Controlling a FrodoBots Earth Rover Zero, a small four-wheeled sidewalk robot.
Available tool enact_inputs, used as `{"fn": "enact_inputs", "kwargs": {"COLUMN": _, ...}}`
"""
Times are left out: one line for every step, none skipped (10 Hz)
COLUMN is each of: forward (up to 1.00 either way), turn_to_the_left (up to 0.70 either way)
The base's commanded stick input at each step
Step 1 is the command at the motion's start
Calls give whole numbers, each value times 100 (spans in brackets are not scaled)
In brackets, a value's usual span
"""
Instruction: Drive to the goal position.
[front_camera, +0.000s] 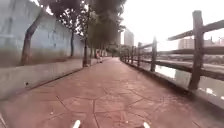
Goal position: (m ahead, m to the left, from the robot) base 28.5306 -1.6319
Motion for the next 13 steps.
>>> {"fn": "enact_inputs", "kwargs": {"forward": 70, "turn_to_the_left": 0}}
{"fn": "enact_inputs", "kwargs": {"forward": 70, "turn_to_the_left": 0}}
{"fn": "enact_inputs", "kwargs": {"forward": 70, "turn_to_the_left": 0}}
{"fn": "enact_inputs", "kwargs": {"forward": 70, "turn_to_the_left": 0}}
{"fn": "enact_inputs", "kwargs": {"forward": 70, "turn_to_the_left": 0}}
{"fn": "enact_inputs", "kwargs": {"forward": 70, "turn_to_the_left": 0}}
{"fn": "enact_inputs", "kwargs": {"forward": 70, "turn_to_the_left": 0}}
{"fn": "enact_inputs", "kwargs": {"forward": 70, "turn_to_the_left": 0}}
{"fn": "enact_inputs", "kwargs": {"forward": 70, "turn_to_the_left": 0}}
{"fn": "enact_inputs", "kwargs": {"forward": 70, "turn_to_the_left": 0}}
{"fn": "enact_inputs", "kwargs": {"forward": 70, "turn_to_the_left": 0}}
{"fn": "enact_inputs", "kwargs": {"forward": 70, "turn_to_the_left": 0}}
{"fn": "enact_inputs", "kwargs": {"forward": 70, "turn_to_the_left": 0}}
